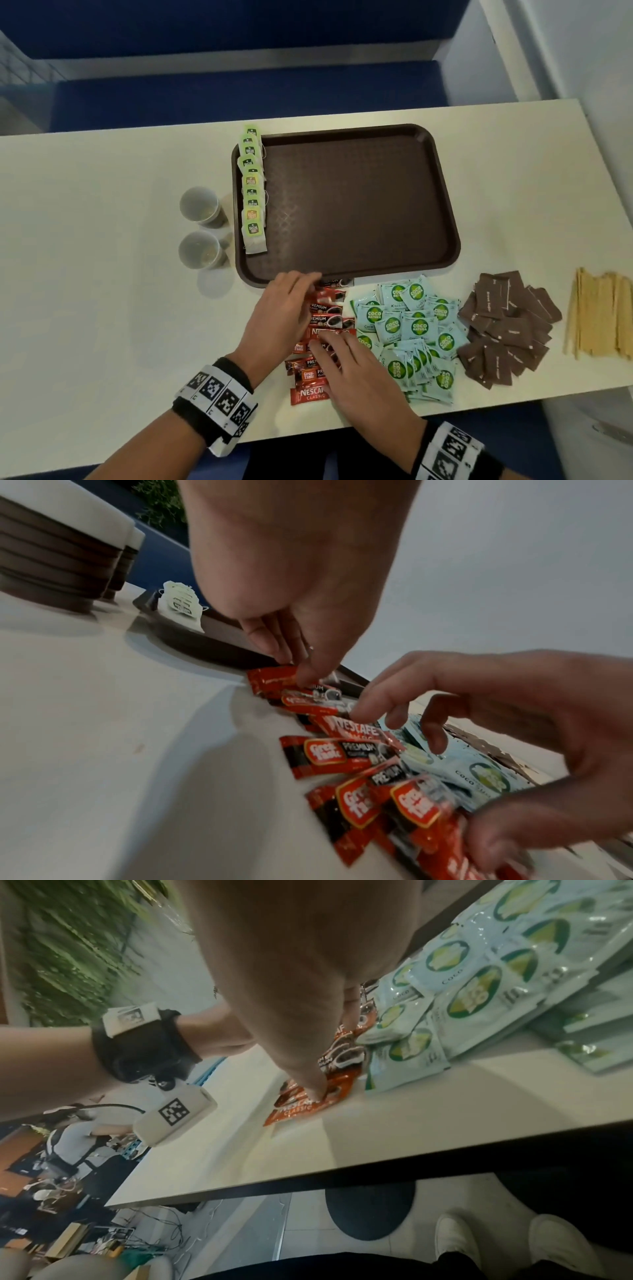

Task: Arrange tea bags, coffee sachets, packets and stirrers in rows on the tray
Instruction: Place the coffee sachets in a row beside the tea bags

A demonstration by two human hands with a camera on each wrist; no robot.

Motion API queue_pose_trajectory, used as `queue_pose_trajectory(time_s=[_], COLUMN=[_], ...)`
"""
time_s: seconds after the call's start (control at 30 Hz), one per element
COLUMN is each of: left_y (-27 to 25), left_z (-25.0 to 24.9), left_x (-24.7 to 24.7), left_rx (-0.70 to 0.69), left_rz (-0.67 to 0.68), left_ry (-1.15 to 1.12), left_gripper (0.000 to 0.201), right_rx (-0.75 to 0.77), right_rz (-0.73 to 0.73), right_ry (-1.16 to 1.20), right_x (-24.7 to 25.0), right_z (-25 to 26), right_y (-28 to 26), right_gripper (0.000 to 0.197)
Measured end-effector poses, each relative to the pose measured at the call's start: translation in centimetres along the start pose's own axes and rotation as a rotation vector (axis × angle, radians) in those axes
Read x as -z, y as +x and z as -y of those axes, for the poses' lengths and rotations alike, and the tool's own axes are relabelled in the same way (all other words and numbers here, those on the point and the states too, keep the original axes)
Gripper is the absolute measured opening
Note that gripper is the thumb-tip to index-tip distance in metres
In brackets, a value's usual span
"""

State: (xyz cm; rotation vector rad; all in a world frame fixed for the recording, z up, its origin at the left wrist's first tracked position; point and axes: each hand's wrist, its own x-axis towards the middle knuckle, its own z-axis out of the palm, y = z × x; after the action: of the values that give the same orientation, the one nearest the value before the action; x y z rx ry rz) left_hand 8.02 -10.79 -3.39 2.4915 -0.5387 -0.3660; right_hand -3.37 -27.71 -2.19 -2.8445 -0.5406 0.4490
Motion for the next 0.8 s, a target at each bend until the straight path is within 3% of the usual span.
queue_pose_trajectory(time_s=[0.1,0.17,0.27,0.4,0.47,0.8], left_y=[-0.8,-1.6,-2.9,-4.9,-5.6,-5.0], left_z=[0.4,0.3,-0.3,-0.4,-0.2,-0.5], left_x=[0.5,1.1,1.6,0.3,-1.0,-2.6], left_rx=[-0.08,-0.1,-0.124,-0.175,-0.192,-0.188], left_rz=[0.12,0.158,0.206,0.245,0.247,0.126], left_ry=[0.029,0.039,0.116,0.251,0.309,0.412], left_gripper=[0.043,0.049,0.075,0.128,0.14,0.121], right_rx=[0.0,0.004,-0.021,-0.086,-0.135,-0.118], right_rz=[-0.02,-0.044,-0.073,-0.096,-0.119,-0.202], right_ry=[0.019,0.058,0.159,0.3,0.345,0.347], right_x=[-0.2,-0.1,0.1,0.1,0.4,2.5], right_z=[-0.6,-0.9,-1.4,-2.0,-2.3,-3.3], right_y=[0.4,0.4,0.0,-0.9,-1.2,0.7], right_gripper=[0.082,0.075,0.061,0.052,0.049,0.048])
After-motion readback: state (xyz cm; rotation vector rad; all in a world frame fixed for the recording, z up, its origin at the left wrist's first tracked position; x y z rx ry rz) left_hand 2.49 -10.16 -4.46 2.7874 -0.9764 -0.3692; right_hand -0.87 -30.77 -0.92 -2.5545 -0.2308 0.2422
